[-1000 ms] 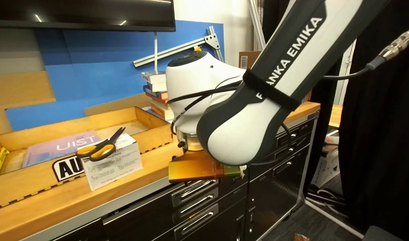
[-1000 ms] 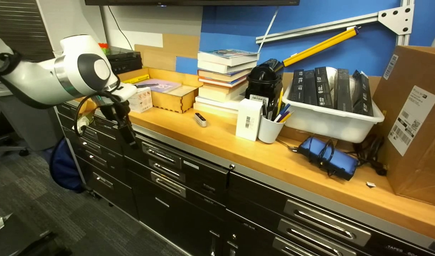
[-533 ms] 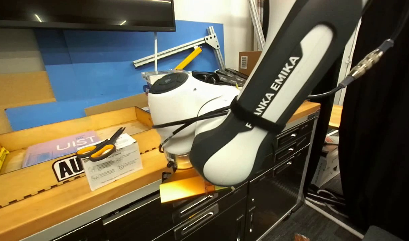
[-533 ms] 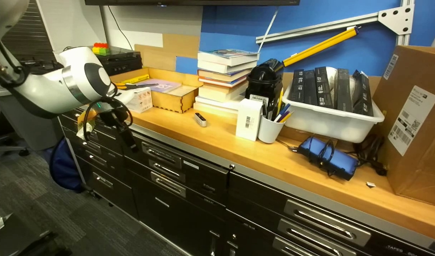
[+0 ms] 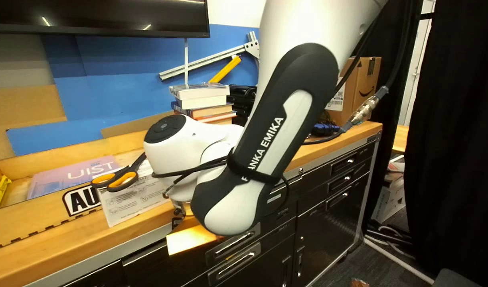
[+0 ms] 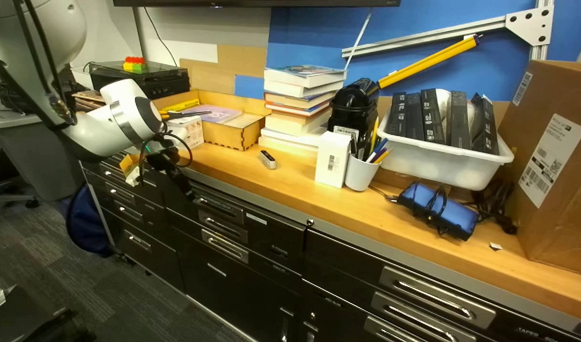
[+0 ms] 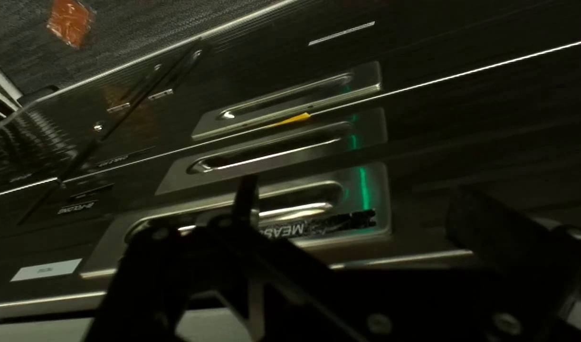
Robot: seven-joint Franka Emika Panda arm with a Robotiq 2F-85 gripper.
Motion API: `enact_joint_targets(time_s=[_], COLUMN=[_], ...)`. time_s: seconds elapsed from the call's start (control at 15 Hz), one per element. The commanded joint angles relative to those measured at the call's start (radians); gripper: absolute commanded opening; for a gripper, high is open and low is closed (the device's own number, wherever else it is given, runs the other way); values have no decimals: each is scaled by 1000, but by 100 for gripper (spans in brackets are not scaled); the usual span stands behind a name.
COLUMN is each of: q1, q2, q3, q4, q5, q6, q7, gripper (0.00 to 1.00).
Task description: Put the blue object in the drawer and close it
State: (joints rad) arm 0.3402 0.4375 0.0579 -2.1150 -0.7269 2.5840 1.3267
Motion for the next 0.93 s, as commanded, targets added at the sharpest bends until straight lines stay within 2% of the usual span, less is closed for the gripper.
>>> enact_joint_targets(time_s=[0.0,0.2,0.33,0.47,0.67,0.87], q1=[77,128,123,65,-36,-164], q2=[71,85,69,23,-123,-249], q3=[-75,-116,-94,-25,87,252], q4=[111,133,117,62,-71,-155], q5=[-92,-235,-278,-183,55,304], q6=[-25,-31,-57,-69,-30,-38], q7=[83,213,271,198,-26,-274], gripper=[100,100,100,100,100,100])
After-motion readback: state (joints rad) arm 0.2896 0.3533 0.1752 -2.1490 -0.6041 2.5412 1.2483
